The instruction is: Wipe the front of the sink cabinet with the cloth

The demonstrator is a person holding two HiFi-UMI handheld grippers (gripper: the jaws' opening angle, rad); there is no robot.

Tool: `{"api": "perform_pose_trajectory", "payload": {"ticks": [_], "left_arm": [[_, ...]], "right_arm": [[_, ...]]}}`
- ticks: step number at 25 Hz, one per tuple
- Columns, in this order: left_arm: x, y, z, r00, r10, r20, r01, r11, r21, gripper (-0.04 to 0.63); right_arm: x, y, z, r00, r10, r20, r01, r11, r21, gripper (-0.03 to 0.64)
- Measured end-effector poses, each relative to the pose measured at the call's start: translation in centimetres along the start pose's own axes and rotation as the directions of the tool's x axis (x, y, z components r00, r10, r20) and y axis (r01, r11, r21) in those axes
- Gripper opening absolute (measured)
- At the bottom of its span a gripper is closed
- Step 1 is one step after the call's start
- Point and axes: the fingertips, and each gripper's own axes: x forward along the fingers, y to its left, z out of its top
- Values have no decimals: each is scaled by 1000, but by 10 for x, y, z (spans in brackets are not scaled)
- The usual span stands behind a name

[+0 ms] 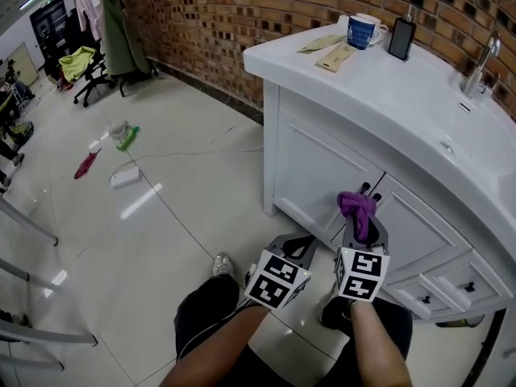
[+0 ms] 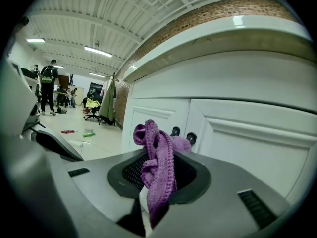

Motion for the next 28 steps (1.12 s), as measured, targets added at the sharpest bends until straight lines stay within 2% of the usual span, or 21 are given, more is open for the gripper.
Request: {"api": "perform_pose_trajectory", "payload": {"ticks": [17, 28], "left_arm": [[36, 21, -37, 998, -36, -59, 35, 999, -13, 5], [62, 38, -68, 991, -35, -128, 29, 998, -50, 5]], "right_arm": [[48, 12, -113, 978, 8, -209, 6, 998, 66, 95], [75, 28, -193, 934, 55, -353, -14, 993, 118, 95]]}}
